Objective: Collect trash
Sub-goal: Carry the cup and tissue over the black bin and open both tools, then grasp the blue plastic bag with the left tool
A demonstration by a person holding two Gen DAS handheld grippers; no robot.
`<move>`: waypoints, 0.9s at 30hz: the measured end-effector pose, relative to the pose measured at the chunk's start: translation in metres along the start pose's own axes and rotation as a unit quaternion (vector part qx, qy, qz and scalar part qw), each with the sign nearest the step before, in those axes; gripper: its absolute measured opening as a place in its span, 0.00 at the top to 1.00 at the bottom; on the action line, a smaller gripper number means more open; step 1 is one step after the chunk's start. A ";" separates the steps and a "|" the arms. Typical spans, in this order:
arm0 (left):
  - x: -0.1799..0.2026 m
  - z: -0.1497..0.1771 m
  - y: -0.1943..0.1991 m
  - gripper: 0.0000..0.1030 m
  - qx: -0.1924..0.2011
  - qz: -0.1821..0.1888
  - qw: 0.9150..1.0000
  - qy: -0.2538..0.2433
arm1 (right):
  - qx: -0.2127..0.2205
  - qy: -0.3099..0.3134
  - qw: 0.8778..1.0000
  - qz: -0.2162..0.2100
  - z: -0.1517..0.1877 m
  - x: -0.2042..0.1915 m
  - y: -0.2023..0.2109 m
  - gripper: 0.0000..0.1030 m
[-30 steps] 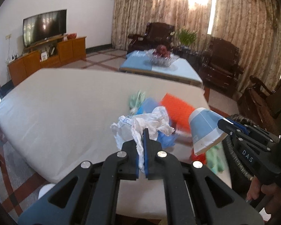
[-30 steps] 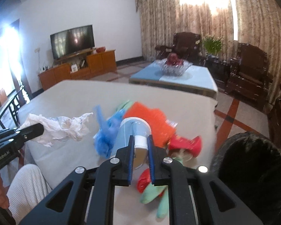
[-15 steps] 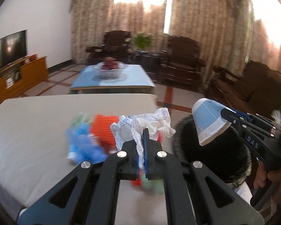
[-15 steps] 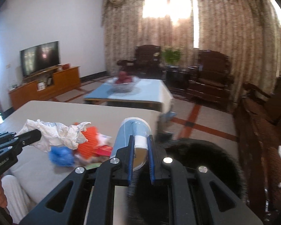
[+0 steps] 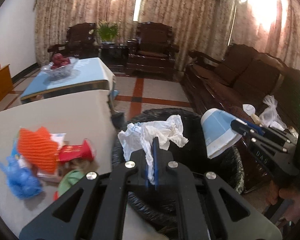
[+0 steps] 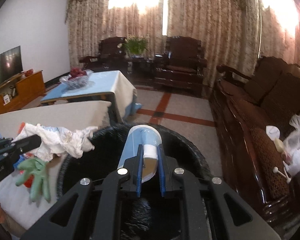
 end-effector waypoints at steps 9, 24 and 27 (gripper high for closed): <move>-0.006 0.003 -0.004 0.41 0.004 0.006 1.000 0.019 | -0.016 -0.006 0.999 0.035 0.014 0.017 -0.021 0.52; -0.115 0.030 0.100 0.19 0.059 -0.176 0.981 0.058 | 0.039 -0.001 0.997 -0.062 -0.004 -0.077 0.015 0.05; -0.138 0.037 0.121 0.19 0.067 -0.214 0.972 0.066 | 0.046 0.013 0.994 -0.101 -0.001 -0.113 0.021 0.05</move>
Point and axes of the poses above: each gripper's, at about its wrist camera, not at the fingertips, and y roughly against the way its jaws point, x to its right, z to its underside, the point moved 3 cm from there along -y, roughly the way its jaws point, and after that the axes turned 4 degrees about z, right-handed, at the moved point
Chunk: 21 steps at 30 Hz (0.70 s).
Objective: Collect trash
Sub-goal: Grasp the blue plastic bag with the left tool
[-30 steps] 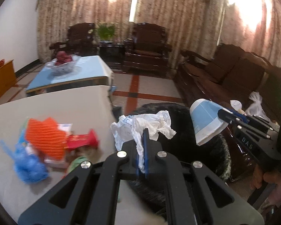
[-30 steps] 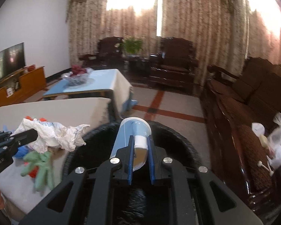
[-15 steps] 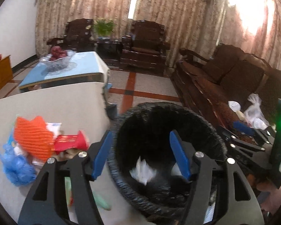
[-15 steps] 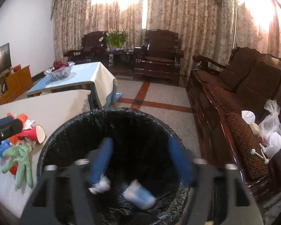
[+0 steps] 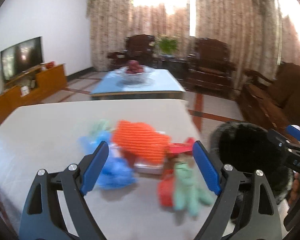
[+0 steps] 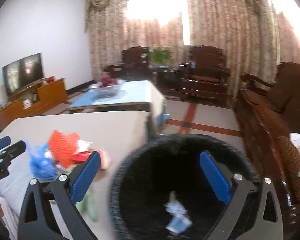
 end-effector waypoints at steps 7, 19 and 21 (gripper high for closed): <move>-0.056 0.015 0.014 0.19 -0.004 -0.054 0.998 0.027 | -0.001 0.029 0.997 -0.066 0.011 -0.068 -0.005 0.06; -0.086 0.033 -0.040 0.19 -0.045 -0.060 0.995 0.067 | -0.017 0.047 0.997 -0.066 0.017 -0.097 -0.035 0.17; -0.084 0.034 -0.052 0.19 -0.053 -0.059 0.994 0.069 | -0.023 0.048 0.997 -0.062 0.019 -0.095 -0.042 0.18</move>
Point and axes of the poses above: each gripper's, at about its wrist camera, not at the fingertips, and y roughly against the way its jaws point, x to its right, z to its underside, the point moved 3 cm from there along -y, roughly the way its jaws point, and after that the axes turned 4 degrees about z, right-handed, at the moved point
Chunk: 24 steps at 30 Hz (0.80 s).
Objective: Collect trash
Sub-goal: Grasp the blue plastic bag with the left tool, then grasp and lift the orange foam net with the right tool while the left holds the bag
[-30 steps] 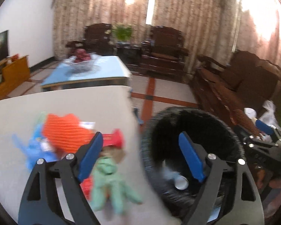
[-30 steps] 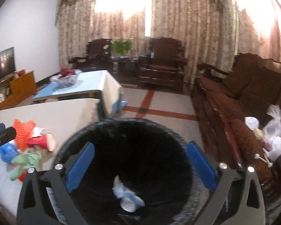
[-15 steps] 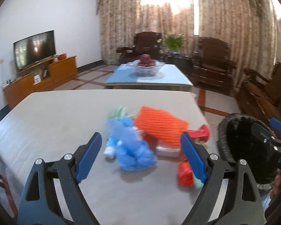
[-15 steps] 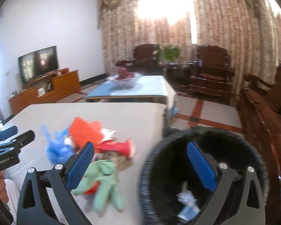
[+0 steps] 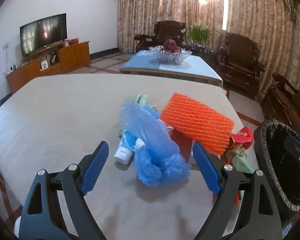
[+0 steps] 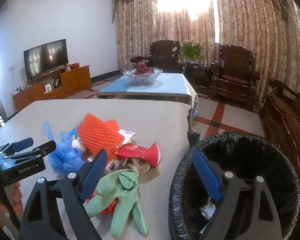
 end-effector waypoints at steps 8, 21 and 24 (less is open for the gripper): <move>0.000 0.009 -0.043 0.58 -0.053 0.012 0.998 0.015 | -0.011 0.008 1.000 0.001 0.000 -0.003 -0.016 0.19; -0.032 -0.007 0.005 0.93 -0.003 0.001 0.999 0.032 | 0.000 0.039 0.997 -0.065 -0.021 -0.058 -0.046 0.23; -0.046 -0.017 0.013 0.93 0.011 -0.009 0.999 0.044 | -0.007 0.041 0.996 -0.077 -0.020 -0.073 -0.058 0.24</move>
Point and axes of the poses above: each gripper's, at about its wrist camera, not at the fingertips, and y roughly against the way its jaws point, x to its right, z to its underside, the point moved 3 cm from there along -y, roughly the way its jaws point, and after that the axes turned 4 degrees about z, right-handed, at the moved point
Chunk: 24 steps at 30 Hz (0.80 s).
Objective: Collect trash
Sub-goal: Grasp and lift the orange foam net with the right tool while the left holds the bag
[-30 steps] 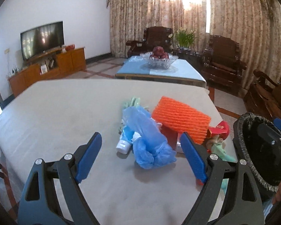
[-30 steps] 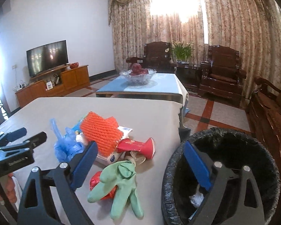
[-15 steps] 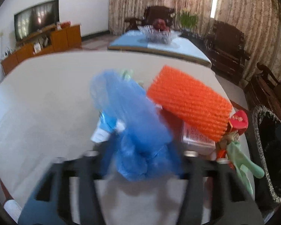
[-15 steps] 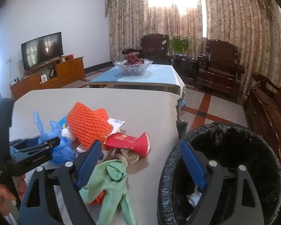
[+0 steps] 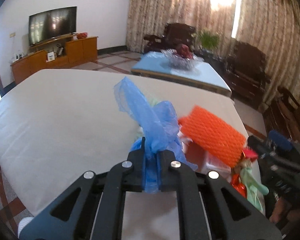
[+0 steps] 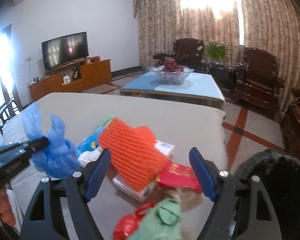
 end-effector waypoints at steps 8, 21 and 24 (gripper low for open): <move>-0.015 0.005 -0.006 0.93 -0.009 -0.021 1.000 -0.003 | -0.041 0.016 0.999 -0.002 0.005 -0.012 -0.041 0.28; -0.015 0.009 -0.008 0.93 -0.021 -0.022 1.000 -0.005 | -0.076 0.022 0.996 -0.029 0.011 -0.013 -0.042 0.94; -0.011 0.003 -0.002 0.93 -0.016 -0.018 1.000 -0.006 | -0.058 0.011 0.998 -0.034 0.001 -0.010 -0.024 0.96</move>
Point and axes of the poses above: each gripper's, at about its wrist camera, not at the fingertips, and y roughly against the way its jaws point, x to its right, z to its underside, the point moved 3 cm from there along -y, roughly the way its jaws point, and after that the axes turned 4 degrees about z, right-handed, at the moved point
